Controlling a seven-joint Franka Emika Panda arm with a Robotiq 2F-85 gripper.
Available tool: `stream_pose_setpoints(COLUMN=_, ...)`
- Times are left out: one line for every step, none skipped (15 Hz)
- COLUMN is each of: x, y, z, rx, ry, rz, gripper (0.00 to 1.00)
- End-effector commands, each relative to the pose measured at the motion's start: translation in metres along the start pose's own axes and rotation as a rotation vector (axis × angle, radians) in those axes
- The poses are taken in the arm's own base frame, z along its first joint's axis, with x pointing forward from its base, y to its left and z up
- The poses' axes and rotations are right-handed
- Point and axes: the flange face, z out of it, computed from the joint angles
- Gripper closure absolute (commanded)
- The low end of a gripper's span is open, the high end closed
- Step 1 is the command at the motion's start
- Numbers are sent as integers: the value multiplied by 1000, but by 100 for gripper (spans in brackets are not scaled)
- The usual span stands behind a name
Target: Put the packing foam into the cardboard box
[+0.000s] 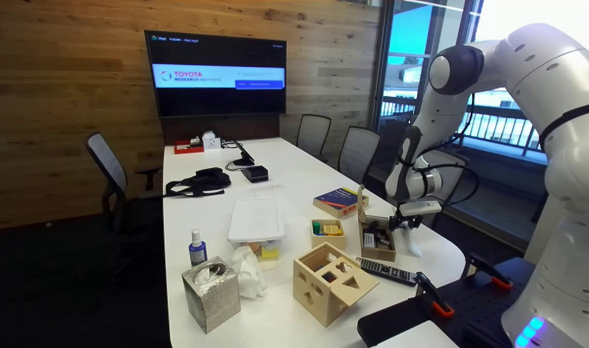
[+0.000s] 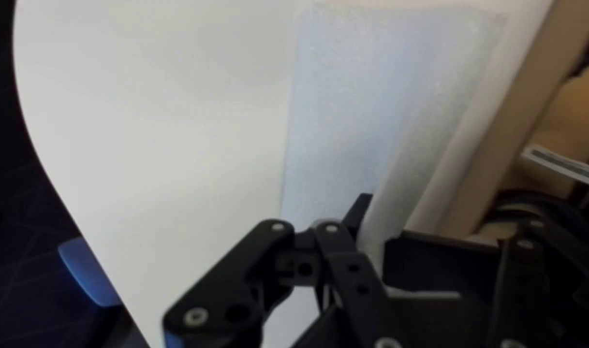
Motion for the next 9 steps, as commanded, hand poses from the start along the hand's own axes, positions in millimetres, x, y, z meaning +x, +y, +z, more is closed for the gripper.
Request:
stream_pose_setpoints(x=8, y=-39, z=-38, rx=38, ry=45, rz=-98, gripper=100)
stream_pose_setpoints(x=10, y=-48, z=-44, rx=46, ry=53, rz=-118, gripper=100)
stream_pose_setpoints(x=10, y=-58, z=-51, rx=63, ry=54, rz=-129, gripper=100)
stream_pose_setpoints(x=11, y=-65, z=-53, rx=77, ry=53, rz=-137, gripper=100)
stream_pose_setpoints(x=9, y=-72, z=-56, rx=89, ry=45, rz=-140, gripper=100)
stream_pose_setpoints(x=8, y=-76, z=-57, rx=99, ry=36, rz=-141, gripper=100)
stream_pose_setpoints(x=5, y=-79, z=-60, rx=101, ry=30, rz=-137, gripper=100)
stream_pose_setpoints(x=4, y=-81, z=-62, rx=104, ry=27, rz=-136, gripper=100)
stream_pose_setpoints(x=2, y=-81, z=-66, rx=98, ry=23, rz=-128, gripper=100)
